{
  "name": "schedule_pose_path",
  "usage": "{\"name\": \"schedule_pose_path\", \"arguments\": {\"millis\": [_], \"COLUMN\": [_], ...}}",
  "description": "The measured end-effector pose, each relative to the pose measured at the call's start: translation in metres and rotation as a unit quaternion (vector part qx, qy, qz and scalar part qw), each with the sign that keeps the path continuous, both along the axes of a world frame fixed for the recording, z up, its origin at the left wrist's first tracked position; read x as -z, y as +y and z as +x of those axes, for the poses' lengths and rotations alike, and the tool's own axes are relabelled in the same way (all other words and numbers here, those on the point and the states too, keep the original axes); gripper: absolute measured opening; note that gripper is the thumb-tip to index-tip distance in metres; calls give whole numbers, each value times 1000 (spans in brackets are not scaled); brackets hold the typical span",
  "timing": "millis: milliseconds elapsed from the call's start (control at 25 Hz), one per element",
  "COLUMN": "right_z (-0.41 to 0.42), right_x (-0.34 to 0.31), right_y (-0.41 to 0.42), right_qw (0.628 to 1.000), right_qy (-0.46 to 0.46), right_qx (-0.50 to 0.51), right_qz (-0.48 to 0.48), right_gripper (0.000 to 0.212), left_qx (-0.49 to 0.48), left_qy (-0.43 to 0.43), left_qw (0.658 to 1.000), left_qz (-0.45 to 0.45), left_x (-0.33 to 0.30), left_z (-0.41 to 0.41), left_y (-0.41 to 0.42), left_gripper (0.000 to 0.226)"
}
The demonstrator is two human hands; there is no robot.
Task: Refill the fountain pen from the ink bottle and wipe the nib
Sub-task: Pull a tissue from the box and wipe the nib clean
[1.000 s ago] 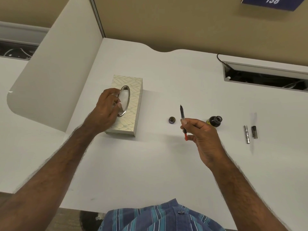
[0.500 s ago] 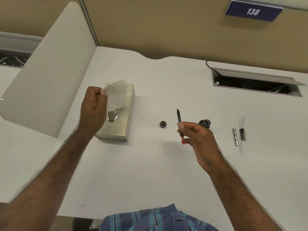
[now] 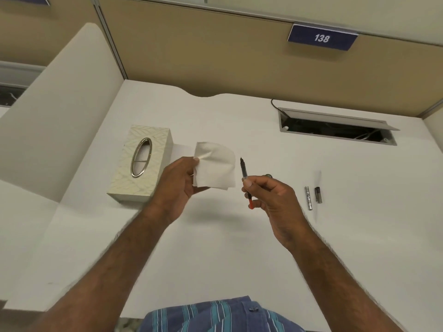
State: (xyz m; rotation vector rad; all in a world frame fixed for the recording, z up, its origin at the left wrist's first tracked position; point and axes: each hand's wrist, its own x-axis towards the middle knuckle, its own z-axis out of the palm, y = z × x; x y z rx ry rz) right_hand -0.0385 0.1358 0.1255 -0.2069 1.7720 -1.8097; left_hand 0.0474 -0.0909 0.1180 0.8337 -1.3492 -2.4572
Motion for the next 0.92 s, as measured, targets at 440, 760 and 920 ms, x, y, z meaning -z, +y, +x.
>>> {"name": "schedule_pose_path", "arguments": {"millis": [440,760,920], "right_z": [2,11,14], "right_x": [-13,-13,-11], "right_y": [55,70,70], "right_qw": [999,998,996], "right_qy": [41,62,76], "right_qx": [32,18,20], "right_qz": [-5,8,28], "right_gripper": [14,10,9], "left_qx": [50,94,98], "left_qy": [10,31,45], "left_qw": [994,995,993], "left_qz": [96,-30,-45], "left_x": [-15,-31,-34], "left_z": [-15,-11,-9], "left_y": [109,133,142], "left_gripper": [55,32,33]}}
